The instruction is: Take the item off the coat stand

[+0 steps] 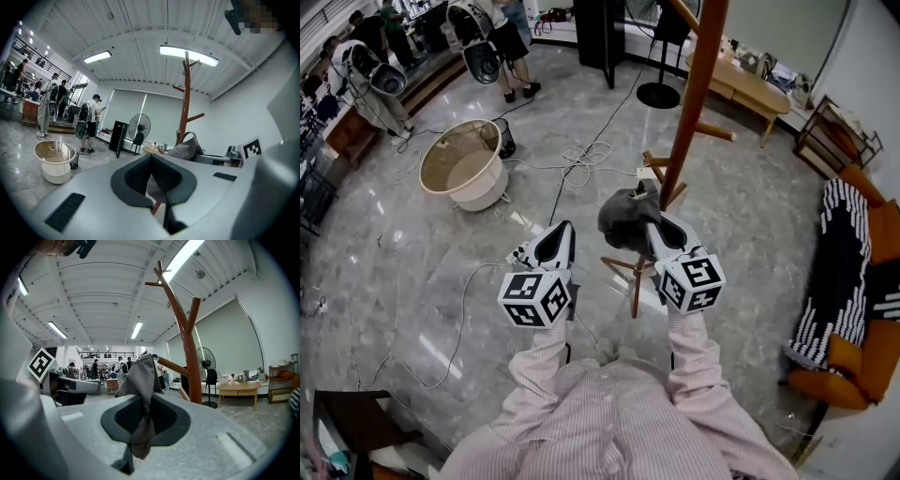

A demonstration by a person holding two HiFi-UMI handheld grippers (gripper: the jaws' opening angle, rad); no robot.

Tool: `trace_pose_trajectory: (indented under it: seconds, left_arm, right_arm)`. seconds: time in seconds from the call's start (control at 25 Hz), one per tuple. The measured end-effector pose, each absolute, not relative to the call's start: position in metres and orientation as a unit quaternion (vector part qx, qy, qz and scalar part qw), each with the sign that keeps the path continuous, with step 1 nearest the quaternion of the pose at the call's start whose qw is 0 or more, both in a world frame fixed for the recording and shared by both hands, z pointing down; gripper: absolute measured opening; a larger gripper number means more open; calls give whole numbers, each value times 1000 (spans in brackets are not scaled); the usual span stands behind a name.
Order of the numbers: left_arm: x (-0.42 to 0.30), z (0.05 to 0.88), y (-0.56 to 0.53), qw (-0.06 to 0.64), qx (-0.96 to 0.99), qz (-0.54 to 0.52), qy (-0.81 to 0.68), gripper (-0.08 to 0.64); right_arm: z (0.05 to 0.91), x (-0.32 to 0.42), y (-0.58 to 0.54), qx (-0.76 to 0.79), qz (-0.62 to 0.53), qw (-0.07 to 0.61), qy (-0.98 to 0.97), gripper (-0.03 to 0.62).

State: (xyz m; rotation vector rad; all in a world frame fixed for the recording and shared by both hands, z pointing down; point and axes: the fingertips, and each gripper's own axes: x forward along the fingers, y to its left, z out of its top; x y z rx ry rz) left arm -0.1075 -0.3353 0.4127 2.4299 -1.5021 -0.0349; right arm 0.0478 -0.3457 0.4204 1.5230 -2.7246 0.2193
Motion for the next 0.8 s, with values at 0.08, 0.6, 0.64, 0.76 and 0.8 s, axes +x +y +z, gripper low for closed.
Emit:
trace_pose_trajectory:
  seconds: [0.08,0.6,0.64,0.76,0.8]
  left_arm:
    - [-105,413,-327,143,841,-10,-522,2]
    - [-94,408,-295,125,845,-4,-520,2]
    - [-93,408,-293,122,846,-4,-519,2]
    - [-91,406,-292,116,848,-4,-517,2]
    - [-90,405,-292,113,849,-5,-517,2]
  right_arm:
    - [423,55,-340,490,79,2,-868,32]
    - [422,104,-310,524,108,-51,-843,32]
    - [422,108,-308,527,108,-55,-841,32]
    - [421,117,-304,535,107,-65,-836,32]
    - [421,120,-304,537,108,-67,-834,32]
